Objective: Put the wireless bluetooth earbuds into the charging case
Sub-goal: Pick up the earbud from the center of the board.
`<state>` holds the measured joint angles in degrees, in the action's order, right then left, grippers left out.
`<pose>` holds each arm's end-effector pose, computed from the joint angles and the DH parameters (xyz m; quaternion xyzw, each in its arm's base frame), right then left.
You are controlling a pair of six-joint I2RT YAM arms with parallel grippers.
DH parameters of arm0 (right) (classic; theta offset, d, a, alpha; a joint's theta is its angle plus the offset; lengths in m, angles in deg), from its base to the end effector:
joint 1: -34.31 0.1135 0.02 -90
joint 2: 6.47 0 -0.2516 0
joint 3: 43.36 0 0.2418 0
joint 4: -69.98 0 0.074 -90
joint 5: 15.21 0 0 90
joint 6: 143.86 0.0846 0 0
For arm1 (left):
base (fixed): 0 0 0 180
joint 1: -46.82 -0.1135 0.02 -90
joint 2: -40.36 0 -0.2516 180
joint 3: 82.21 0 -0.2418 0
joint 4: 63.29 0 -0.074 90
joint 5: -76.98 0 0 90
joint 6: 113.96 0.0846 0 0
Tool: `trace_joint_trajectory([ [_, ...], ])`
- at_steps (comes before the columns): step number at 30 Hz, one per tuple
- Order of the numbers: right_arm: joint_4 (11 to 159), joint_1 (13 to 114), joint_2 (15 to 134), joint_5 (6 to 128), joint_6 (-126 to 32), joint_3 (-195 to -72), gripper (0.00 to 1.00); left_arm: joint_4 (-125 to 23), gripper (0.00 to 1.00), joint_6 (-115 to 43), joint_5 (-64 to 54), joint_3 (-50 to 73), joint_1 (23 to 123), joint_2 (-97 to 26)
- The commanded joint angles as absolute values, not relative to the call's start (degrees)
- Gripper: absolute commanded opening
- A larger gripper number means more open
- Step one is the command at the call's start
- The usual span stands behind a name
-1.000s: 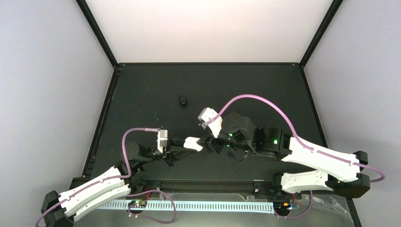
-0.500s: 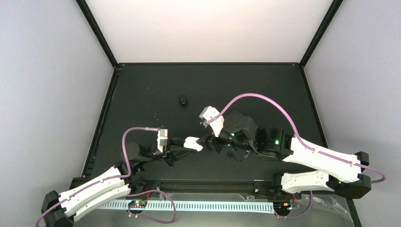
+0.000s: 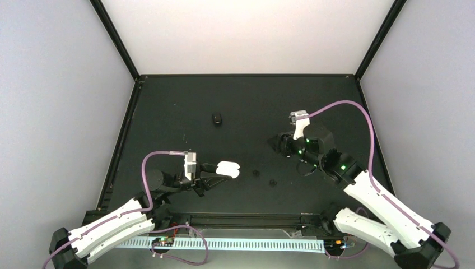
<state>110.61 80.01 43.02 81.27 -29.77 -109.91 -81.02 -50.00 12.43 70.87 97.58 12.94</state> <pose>0.1693 0.1598 0.3125 -0.1262 0.8263 0.2741 0.4756 0.0870 -0.1640 0.2718 0.2971 0.5273 -0.5902 0.5343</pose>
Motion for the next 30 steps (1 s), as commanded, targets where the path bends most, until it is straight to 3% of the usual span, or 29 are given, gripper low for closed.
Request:
trace_joint_trajectory([
  [1,106.53,69.52,42.49,75.44,-21.02,-100.63,0.72,-79.97,0.02,-50.45,11.43,71.29,98.04,13.86],
  [10,96.73,58.79,47.76,75.84,-18.05,-86.73,0.65,-79.69,0.02,-49.91,11.63,71.47,98.01,13.57],
  [19,89.45,58.57,62.48,71.93,-19.75,-89.53,0.62,-79.8,0.02,-49.38,11.76,71.64,98.02,13.07],
  [30,88.13,57.43,68.4,74.84,-18.9,-90.36,0.63,-77.4,0.01,-48.16,11.18,71.67,97.98,14.83],
])
